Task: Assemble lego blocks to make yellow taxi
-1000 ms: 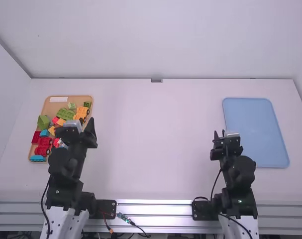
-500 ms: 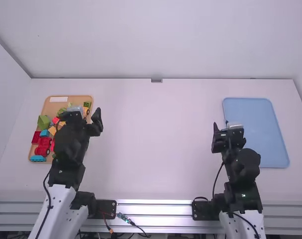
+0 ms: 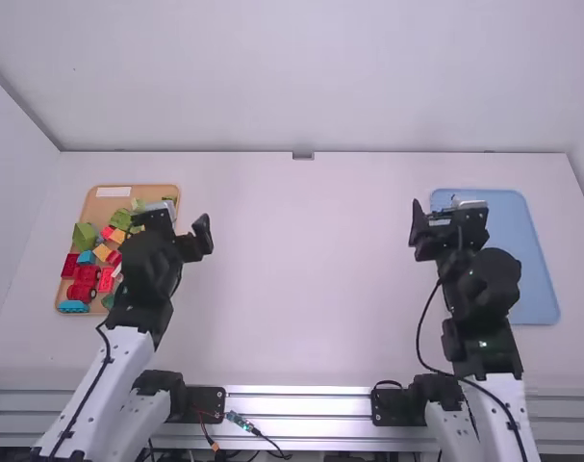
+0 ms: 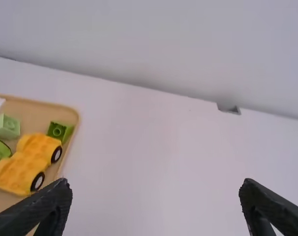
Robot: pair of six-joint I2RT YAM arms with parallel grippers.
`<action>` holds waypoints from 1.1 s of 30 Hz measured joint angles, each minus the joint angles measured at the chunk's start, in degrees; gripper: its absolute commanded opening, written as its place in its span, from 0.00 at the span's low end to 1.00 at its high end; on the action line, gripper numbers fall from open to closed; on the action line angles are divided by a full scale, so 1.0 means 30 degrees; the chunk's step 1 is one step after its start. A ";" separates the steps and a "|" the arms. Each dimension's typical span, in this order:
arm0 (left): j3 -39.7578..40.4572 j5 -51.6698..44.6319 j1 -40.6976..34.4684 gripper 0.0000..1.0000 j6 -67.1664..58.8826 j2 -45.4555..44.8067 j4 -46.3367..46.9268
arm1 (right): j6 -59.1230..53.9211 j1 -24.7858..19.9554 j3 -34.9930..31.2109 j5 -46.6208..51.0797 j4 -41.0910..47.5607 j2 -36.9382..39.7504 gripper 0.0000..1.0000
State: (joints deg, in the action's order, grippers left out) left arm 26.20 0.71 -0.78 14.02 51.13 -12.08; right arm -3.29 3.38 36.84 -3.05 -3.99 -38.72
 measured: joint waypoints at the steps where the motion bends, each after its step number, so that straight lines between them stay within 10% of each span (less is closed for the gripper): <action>1: 0.0000 -0.0007 0.0007 0.93 0.0146 0.0051 0.0029 | 0.0022 0.0000 0.0270 0.0015 -0.0131 -0.0291 0.73; 18: 0.0750 0.1734 0.0204 0.99 -0.0073 -0.0605 0.2208 | 0.0007 -0.0058 0.0896 0.0066 -0.0583 -0.5479 0.99; 33: 1.1577 0.2382 0.3060 0.99 -0.2033 0.7672 1.3194 | 0.0029 -0.0058 0.0896 0.0051 -0.0481 -0.7934 0.99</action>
State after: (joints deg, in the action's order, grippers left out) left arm 60.93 7.86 8.40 7.92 74.15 27.51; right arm -3.20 3.20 39.53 -2.90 -5.43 -62.52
